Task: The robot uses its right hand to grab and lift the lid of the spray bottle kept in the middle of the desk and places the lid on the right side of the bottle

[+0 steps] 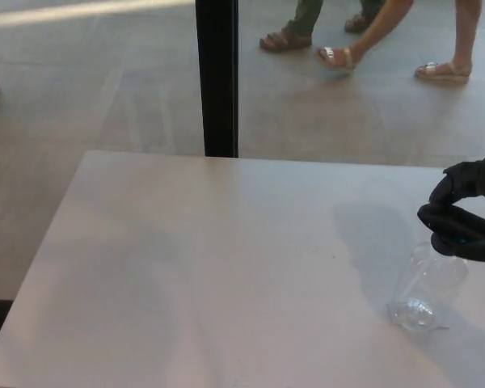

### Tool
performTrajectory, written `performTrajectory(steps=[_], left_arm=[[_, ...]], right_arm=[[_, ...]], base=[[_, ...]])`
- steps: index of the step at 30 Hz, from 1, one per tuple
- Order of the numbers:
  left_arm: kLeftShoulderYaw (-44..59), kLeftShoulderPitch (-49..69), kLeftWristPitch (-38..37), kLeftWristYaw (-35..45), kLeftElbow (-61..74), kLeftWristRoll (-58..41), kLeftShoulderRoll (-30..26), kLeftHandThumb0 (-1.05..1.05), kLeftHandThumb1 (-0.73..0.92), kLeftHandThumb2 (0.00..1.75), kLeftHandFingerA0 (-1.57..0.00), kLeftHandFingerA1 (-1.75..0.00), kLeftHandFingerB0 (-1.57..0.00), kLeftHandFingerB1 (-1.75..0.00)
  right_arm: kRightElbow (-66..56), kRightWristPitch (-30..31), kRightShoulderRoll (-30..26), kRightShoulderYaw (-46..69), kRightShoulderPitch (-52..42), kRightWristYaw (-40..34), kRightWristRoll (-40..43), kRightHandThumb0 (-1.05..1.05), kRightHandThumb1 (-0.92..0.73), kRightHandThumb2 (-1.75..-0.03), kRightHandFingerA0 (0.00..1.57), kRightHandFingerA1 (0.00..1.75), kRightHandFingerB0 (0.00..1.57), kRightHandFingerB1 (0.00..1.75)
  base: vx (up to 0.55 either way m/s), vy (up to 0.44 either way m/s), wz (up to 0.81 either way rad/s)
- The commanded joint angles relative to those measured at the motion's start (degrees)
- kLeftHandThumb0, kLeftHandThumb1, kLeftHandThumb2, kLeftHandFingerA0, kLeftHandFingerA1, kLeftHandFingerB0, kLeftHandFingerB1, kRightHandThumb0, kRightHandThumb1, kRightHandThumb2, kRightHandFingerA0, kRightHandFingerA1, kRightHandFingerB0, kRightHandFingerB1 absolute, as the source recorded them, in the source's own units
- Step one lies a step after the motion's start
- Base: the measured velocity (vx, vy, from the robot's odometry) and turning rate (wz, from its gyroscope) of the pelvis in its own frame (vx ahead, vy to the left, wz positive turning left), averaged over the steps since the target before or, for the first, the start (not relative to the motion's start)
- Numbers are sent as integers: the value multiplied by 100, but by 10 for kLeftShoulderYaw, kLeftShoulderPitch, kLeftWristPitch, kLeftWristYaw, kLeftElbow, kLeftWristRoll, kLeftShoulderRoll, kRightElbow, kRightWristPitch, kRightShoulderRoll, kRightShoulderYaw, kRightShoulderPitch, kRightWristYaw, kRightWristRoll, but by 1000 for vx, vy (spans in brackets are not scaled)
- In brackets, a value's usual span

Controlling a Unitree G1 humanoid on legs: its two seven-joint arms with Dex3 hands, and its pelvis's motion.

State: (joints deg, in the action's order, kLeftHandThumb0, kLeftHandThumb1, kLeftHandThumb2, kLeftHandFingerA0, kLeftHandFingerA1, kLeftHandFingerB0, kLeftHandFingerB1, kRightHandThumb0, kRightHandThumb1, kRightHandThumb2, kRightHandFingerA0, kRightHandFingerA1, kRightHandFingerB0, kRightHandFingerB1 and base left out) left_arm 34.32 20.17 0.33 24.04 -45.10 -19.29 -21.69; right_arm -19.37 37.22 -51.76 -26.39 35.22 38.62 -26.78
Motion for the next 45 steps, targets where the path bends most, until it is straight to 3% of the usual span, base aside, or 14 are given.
performTrajectory(steps=[1, 10, 14, 15, 23, 26, 27, 32, 33, 34, 37, 40, 43, 45], left_arm=[[4, 2, -7, 7, 0, -12, -5, -88, 87, 66, -57, -50, -38, -38], [-4, 6, -18, 13, 0, -6, -2, -87, 71, 109, -50, -60, -33, -52], [-2, -1, -19, 18, -14, -11, -4, -91, 86, 66, -54, -49, -36, -38], [-3, 0, -14, 17, -9, -10, -5, -96, 75, 110, -47, -58, -30, -50], [-3, -8, -19, 18, -29, -8, -7, -87, 87, 66, -56, -50, -37, -38], [-4, -6, -23, 19, -31, -6, -8, -89, 69, 110, -51, -60, -28, -49], [-5, -1, -19, 17, -19, -7, -6, -89, 86, 66, -55, -50, -36, -37], [-6, -7, -21, 16, -27, -6, -11, -87, 87, 66, -56, -50, -37, -37], [-5, -3, -19, 13, -15, -8, -7, -83, 68, 109, -50, -60, -27, -49], [-5, -2, -20, 15, -16, -8, -8, -88, 87, 67, -55, -51, -36, -38], [-1, 2, -10, 14, -6, -14, -7, -84, 88, 67, -56, -51, -36, -37], [-2, 6, -5, 11, 7, -13, -6, -84, 69, 110, -50, -61, -28, -49], [-2, 9, -5, 8, 13, -12, -6, -86, 88, 66, -56, -49, -38, -37], [-3, 11, -6, 5, 17, -11, -7, -82, 69, 110, -50, -60, -28, -49]], right_arm=[[21, -36, 8, 16, -29, -56, -63, -33, -76, -67, 86, 150, 65, 47], [29, -79, 29, 39, -79, -115, -112, -33, -73, -69, 82, 159, 73, 48], [37, -107, 38, 46, -93, -138, -128, -30, -70, -71, 84, 162, 79, 48], [38, -110, 41, 45, -97, -142, -136, -29, -63, -80, 85, 155, 86, 52], [61, -172, 57, 65, -117, -179, -140, -31, -68, -69, 98, 173, 80, 57], [60, -166, 74, 86, -107, -165, -128, -28, -64, -83, 95, 169, 83, 59], [63, -169, 83, 103, -97, -168, -114, -29, -60, -84, 94, 169, 85, 70], [77, -168, 110, 157, -65, -157, -86, -25, -58, -96, 90, 175, 78, 118], [82, -178, 116, 171, -59, -164, -76, -24, -59, -98, 92, 175, 79, 120], [83, -178, 117, 175, -55, -160, -73, -22, -60, -104, 92, 175, 73, 138], [107, -190, 117, 206, -18, -151, -52, -23, -58, -111, 91, 175, 75, 146], [152, -206, 107, 227, 27, -139, -30, -26, -60, -89, 104, 170, 72, 136], [197, -236, 94, 238, 65, -139, -20, -26, -62, -99, 88, 174, 71, 143], [207, -246, 86, 249, 87, -142, -15, -27, -63, -96, 93, 174, 77, 131]], base=[[0, 0, 0], [0, 0, 0], [0, 0, 0], [0, 0, 0], [0, 0, 0], [0, 0, 0], [0, 0, 0], [0, 0, 0], [0, 0, 0], [0, 0, 0], [0, 0, 0], [0, 0, 0], [0, 0, 0], [0, 0, 0]])
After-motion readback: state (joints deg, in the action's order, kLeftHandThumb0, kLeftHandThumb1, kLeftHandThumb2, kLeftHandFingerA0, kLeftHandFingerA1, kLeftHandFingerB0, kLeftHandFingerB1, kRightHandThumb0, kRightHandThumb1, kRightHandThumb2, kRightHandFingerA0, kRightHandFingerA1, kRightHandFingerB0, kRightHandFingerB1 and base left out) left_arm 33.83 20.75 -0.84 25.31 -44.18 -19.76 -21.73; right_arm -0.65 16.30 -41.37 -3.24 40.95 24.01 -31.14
